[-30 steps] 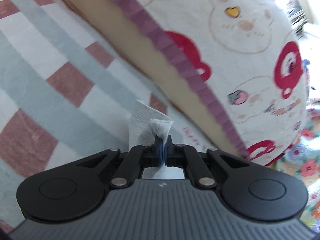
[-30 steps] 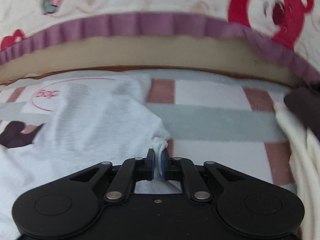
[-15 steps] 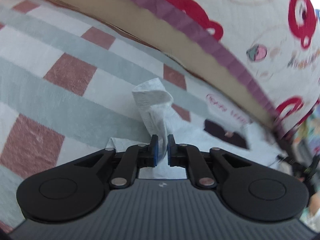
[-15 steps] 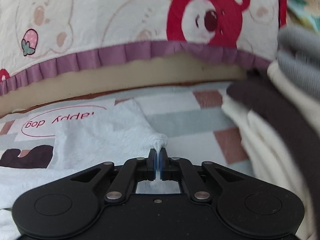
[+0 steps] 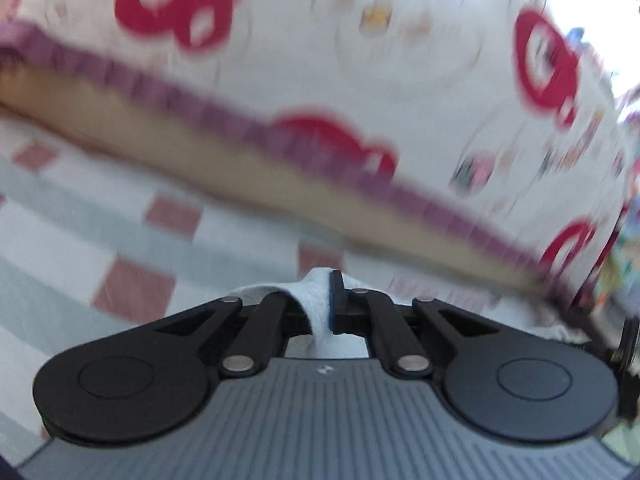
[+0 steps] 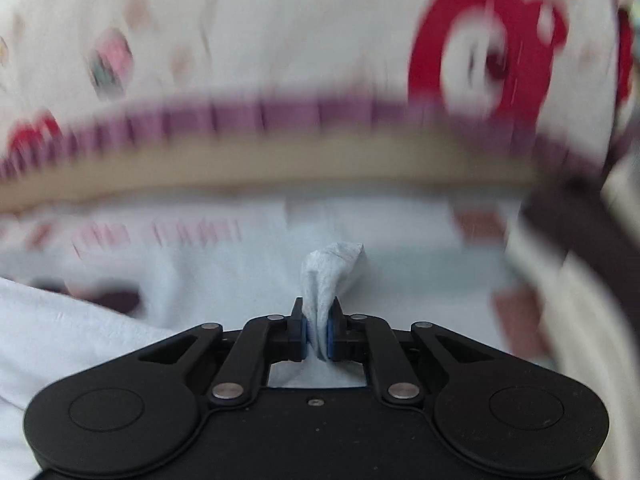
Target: Fold clothes
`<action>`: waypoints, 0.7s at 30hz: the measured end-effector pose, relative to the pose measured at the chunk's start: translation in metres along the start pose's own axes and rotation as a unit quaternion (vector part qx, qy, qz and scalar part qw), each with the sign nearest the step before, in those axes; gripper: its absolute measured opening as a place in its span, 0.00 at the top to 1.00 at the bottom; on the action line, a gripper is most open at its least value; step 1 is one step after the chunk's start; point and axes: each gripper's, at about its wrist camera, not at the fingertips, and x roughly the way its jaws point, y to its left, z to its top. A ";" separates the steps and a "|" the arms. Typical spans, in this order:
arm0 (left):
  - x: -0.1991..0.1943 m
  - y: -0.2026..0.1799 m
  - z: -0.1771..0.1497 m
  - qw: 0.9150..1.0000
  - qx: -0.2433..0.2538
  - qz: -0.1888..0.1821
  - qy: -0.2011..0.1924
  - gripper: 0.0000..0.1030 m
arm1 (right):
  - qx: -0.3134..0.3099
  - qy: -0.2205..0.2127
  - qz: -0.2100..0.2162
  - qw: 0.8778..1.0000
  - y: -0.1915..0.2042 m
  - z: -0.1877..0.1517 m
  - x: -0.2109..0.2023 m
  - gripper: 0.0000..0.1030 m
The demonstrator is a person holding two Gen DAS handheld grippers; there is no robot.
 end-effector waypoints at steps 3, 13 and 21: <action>-0.036 -0.017 0.016 0.998 0.022 0.005 -0.051 0.99 | -0.007 -0.081 0.004 0.997 0.009 0.022 -0.049 0.90; 0.070 -0.042 0.129 0.984 0.140 0.082 -0.070 0.93 | -0.050 -0.136 -0.022 0.989 0.023 0.126 -0.032 0.87; 0.105 -0.005 0.068 0.992 -0.012 0.111 0.054 0.46 | -0.019 -0.050 -0.068 0.996 0.023 0.084 0.003 0.56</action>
